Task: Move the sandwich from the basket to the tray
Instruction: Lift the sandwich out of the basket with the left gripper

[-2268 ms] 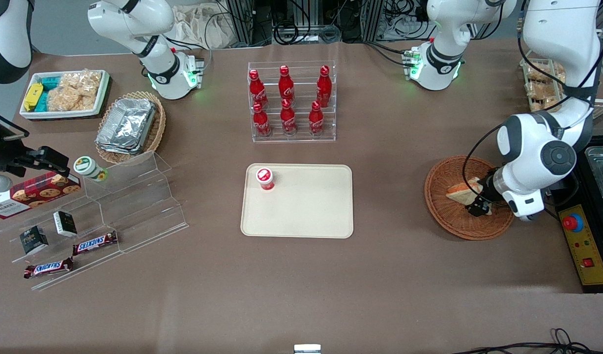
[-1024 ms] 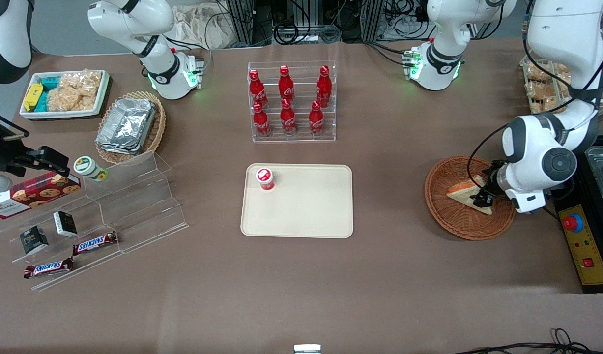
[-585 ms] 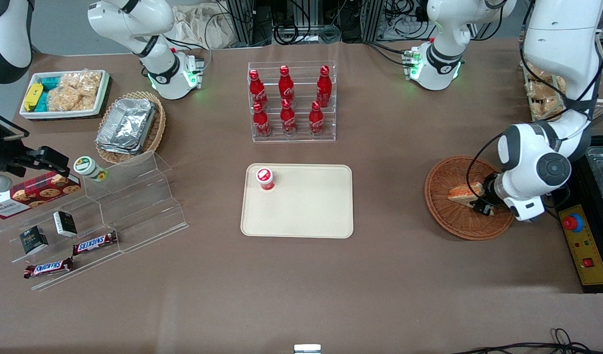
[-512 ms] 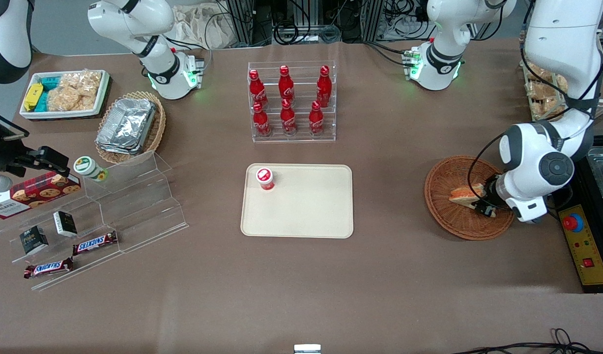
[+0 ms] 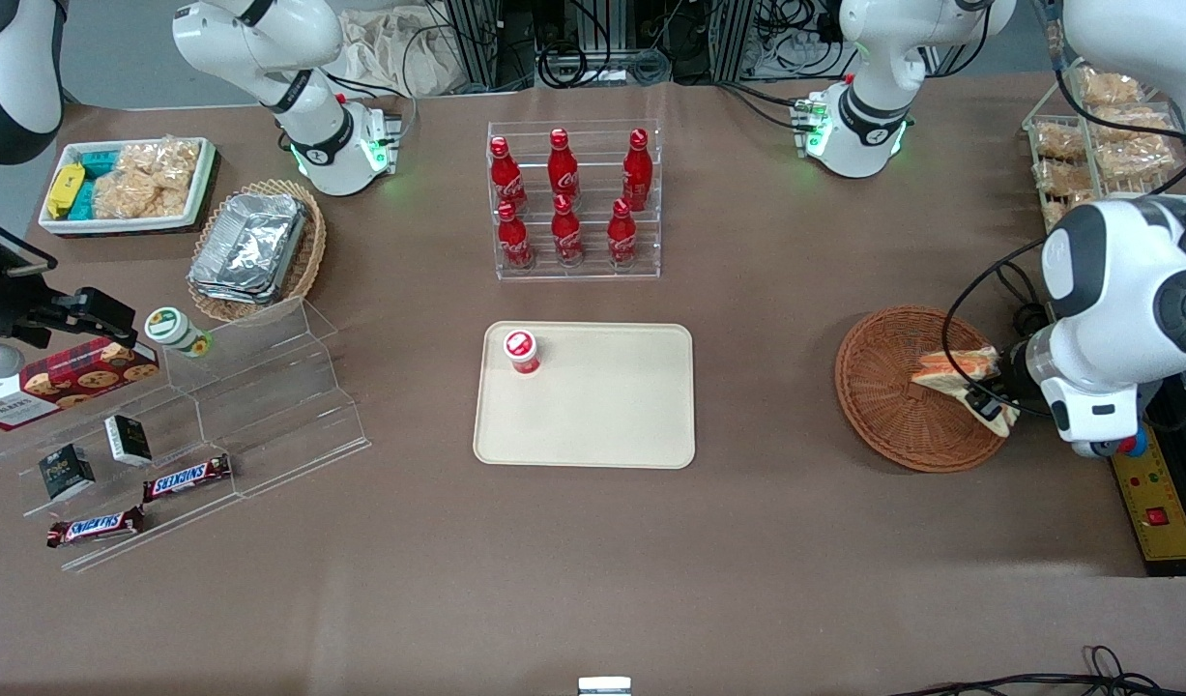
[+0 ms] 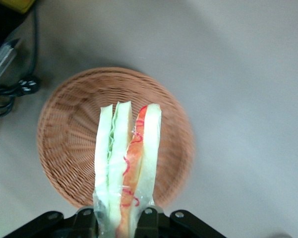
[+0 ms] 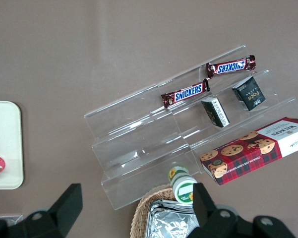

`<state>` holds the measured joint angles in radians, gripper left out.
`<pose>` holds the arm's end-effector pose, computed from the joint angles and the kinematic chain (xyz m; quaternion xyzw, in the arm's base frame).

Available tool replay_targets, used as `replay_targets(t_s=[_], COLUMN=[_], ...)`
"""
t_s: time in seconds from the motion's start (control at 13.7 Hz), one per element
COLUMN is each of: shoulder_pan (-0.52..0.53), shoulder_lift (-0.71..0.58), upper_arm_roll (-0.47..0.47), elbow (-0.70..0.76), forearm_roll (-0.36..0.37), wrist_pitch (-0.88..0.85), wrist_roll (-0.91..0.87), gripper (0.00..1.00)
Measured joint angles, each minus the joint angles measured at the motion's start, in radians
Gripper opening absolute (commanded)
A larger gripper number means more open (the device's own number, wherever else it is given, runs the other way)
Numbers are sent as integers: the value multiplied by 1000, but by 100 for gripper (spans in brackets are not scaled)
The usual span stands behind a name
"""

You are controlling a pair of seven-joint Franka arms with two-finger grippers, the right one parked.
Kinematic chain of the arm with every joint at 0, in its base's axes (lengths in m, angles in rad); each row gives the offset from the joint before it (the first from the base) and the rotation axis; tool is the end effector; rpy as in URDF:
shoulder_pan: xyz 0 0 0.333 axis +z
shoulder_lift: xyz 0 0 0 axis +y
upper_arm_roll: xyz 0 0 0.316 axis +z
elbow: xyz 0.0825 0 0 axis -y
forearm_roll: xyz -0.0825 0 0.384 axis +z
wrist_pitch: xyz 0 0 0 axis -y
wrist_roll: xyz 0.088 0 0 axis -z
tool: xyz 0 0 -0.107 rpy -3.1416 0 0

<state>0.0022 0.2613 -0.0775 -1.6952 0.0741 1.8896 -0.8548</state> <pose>0.6277 -0.0381 0.4368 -0.9286 -0.3687 0.0184 0.0369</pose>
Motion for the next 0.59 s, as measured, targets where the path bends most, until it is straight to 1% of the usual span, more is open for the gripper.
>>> replay_targets(t_s=[0.15, 0.37, 0.44, 0.59], shoulder_pan=[-7, -27, -49, -126], shoulder_lift=[39, 156, 207, 307], upper_arm_roll=[-86, -221, -248, -263], elbow=[141, 250, 267, 291], forearm_roll=[-5, -7, -7, -7], wrist_pitch=[-59, -58, -40, 35], wrist_roll=[88, 169, 177, 181], gripper=[0, 0, 0, 0])
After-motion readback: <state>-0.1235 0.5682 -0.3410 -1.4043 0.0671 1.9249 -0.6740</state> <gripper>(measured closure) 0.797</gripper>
